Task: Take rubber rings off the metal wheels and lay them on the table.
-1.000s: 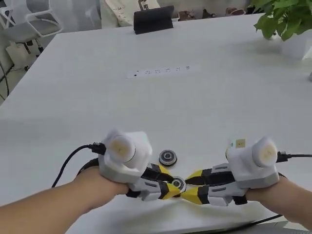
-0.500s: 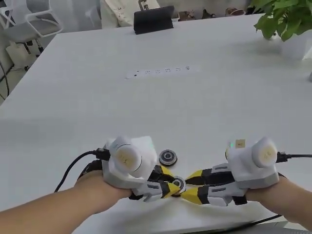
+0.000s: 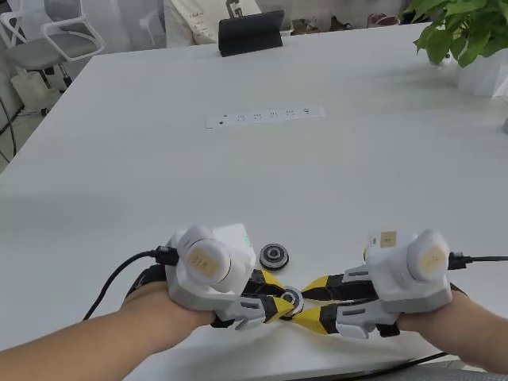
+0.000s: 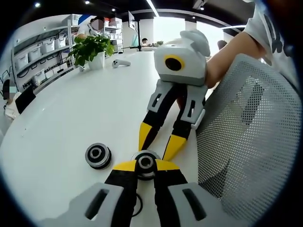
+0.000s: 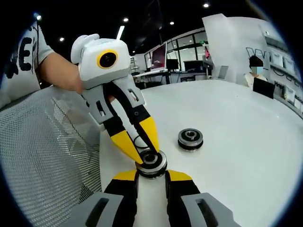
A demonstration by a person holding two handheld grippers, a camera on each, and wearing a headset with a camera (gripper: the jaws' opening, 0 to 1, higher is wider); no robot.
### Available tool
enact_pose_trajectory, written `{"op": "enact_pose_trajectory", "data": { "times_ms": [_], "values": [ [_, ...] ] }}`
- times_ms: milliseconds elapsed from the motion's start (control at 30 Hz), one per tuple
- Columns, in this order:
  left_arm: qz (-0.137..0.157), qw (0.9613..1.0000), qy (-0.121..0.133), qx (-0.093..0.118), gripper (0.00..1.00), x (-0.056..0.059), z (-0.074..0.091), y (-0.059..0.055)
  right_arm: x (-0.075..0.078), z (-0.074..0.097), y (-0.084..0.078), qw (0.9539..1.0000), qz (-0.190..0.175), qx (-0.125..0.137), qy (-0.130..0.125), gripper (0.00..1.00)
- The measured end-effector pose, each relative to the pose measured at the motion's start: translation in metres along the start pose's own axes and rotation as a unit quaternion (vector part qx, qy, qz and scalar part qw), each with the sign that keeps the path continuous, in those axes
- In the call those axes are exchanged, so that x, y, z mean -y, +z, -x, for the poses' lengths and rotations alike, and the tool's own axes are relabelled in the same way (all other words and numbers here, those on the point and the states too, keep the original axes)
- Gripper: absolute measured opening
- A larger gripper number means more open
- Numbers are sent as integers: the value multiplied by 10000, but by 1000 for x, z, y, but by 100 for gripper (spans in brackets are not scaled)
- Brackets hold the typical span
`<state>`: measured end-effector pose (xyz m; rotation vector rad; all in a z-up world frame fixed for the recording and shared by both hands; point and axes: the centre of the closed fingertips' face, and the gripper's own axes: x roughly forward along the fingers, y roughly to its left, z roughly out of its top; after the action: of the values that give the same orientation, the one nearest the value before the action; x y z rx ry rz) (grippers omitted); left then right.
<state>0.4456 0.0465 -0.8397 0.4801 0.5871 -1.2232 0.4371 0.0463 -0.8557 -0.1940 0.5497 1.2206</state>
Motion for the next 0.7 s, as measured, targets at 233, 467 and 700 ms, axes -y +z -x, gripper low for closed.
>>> {"op": "enact_pose_trajectory", "data": {
  "times_ms": [233, 467, 700],
  "values": [
    [42, 10000, 28, 22, 7, 0, 0, 0, 0, 0, 0, 9999, 104, -12, -81, 19],
    [86, 9999, 28, 55, 7, 0, 0, 0, 1, 2, -1, 9999, 52, 0, -99, 18],
    [117, 9999, 26, 84, 7, 0, 0, 0, 6, 9, -4, 9999, -28, -35, -155, 0]
  ]
}}
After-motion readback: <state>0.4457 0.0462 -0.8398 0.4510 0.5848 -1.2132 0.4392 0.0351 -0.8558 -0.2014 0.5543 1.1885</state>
